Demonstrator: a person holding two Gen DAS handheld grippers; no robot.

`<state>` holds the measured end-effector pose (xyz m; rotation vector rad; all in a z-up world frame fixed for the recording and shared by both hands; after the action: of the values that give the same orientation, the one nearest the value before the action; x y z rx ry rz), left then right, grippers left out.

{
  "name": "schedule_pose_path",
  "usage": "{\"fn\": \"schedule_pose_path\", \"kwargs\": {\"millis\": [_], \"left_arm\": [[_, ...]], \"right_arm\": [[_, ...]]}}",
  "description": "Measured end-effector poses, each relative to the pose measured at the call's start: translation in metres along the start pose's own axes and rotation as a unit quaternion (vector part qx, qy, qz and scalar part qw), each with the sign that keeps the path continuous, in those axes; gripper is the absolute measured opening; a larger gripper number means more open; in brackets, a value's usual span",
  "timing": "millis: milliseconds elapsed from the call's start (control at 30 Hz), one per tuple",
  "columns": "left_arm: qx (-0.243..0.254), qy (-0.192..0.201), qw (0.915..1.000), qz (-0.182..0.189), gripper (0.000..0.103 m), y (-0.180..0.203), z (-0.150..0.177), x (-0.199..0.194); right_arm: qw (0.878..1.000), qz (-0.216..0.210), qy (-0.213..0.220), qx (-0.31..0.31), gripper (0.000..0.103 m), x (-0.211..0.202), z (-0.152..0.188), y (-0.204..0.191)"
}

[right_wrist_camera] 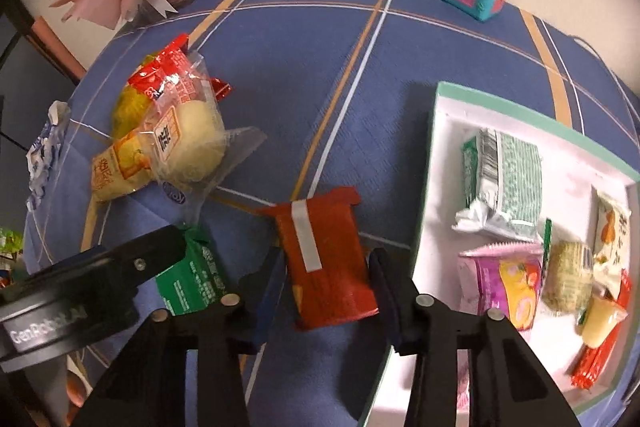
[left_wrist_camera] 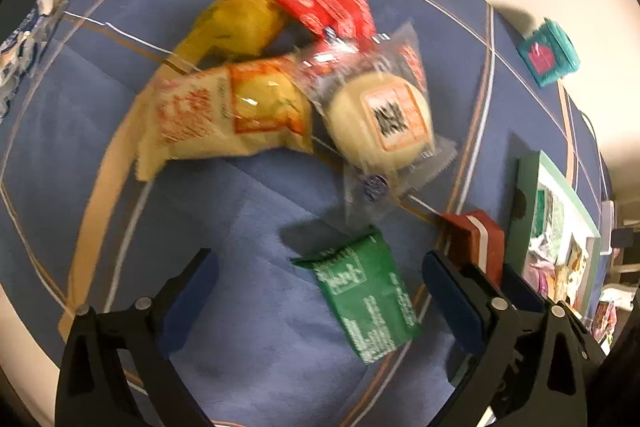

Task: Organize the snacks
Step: 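Grasp the green pack with the left tool while the right tool grasps the red box pack, then carry the green and red packs onto the white tray and open both tools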

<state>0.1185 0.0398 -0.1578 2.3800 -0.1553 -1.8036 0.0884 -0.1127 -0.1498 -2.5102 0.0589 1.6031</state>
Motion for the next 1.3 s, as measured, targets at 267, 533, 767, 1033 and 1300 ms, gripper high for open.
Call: {"fn": "schedule_pose_path", "kwargs": {"millis": [267,533,767,1033,1300], "left_arm": [[0.016,-0.023,0.9996,0.004,0.061,0.024,0.017,0.014],[0.033,-0.01,0.9994,-0.005,0.042,0.037,0.026,0.014],[0.025,-0.012,0.9996,0.002,0.042,0.032,0.025,0.01],[0.015,0.018,0.9993,0.03,0.041,0.023,0.013,-0.02],[0.012,0.065,0.9959,0.062,0.041,0.031,0.001,-0.06]], "right_arm": [[1.0,0.011,-0.014,-0.013,0.042,-0.005,0.016,0.001],[0.998,0.034,-0.016,-0.04,0.042,0.0,0.025,-0.012],[0.998,0.039,-0.032,-0.041,0.042,0.017,0.031,-0.016],[0.999,0.019,-0.03,-0.011,0.042,0.007,0.019,-0.011],[1.0,-0.008,0.0,0.021,0.042,-0.028,0.002,0.008]]}}
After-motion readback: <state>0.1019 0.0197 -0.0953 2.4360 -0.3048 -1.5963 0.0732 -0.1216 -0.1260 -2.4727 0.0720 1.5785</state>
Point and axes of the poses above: each gripper's, at about its wrist camera, not at the fingertips, and x roughly the way its jaws point, y to its right, z to its underside, the point moved 5 cm from there along x, roughly the way its jaws point, and after that the axes turned 6 degrees about y, right-handed, at the moved point
